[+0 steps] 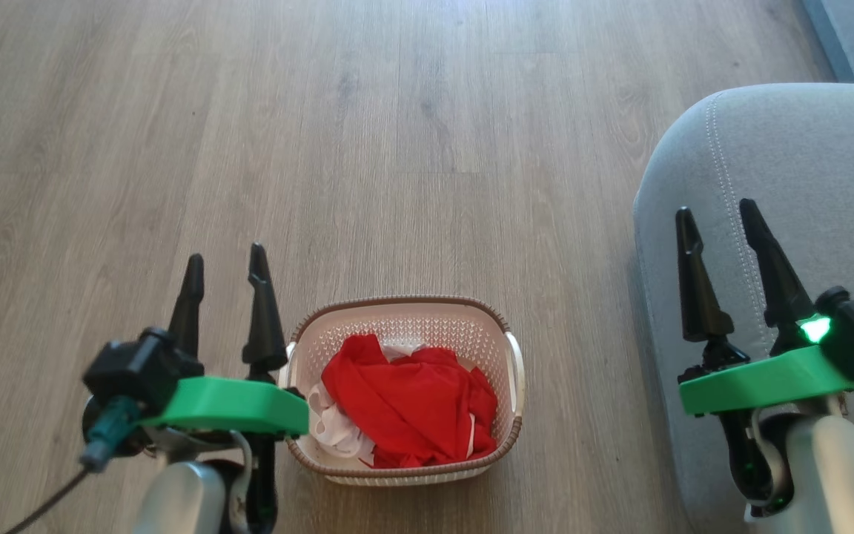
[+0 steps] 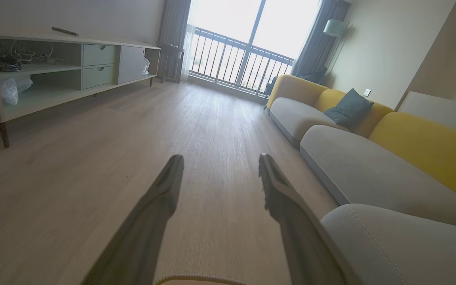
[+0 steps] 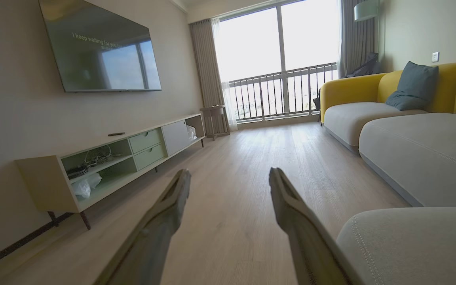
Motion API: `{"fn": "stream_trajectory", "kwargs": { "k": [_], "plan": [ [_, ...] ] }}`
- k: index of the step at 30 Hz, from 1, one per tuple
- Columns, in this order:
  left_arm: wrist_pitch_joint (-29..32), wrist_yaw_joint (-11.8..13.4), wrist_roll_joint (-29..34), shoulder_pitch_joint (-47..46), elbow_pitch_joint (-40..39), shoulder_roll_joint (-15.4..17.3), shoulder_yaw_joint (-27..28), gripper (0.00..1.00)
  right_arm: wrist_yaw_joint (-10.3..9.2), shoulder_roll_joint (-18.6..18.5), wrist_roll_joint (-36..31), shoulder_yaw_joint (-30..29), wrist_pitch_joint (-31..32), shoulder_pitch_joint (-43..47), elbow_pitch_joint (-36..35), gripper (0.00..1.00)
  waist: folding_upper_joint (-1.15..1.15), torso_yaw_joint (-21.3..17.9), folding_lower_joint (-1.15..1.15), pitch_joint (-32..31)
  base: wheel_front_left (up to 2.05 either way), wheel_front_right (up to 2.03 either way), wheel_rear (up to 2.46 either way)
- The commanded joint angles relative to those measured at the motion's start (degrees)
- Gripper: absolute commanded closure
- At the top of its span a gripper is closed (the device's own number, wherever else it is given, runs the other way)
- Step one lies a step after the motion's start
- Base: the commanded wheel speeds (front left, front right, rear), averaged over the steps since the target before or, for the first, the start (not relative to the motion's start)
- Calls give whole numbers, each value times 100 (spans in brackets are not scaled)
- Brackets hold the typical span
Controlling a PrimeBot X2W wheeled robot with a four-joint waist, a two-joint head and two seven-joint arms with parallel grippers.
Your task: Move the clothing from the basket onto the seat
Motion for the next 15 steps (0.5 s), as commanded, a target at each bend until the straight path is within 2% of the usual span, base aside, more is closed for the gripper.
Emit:
{"fn": "stream_trajectory", "kwargs": {
  "k": [1, 15],
  "plan": [
    [-76, 42, 164, -264, -212, 48, 89, 0, 0, -96, -154, 124, -82, -285, -227, 0, 0, 1, 0, 4, 0, 0, 0],
    [-311, 303, 1215, -240, 427, 176, -452, 0, 0, -138, -1194, 321, -318, -296, -31, 0, 0, 1, 0, 7, 0, 0, 0]
  ]
}}
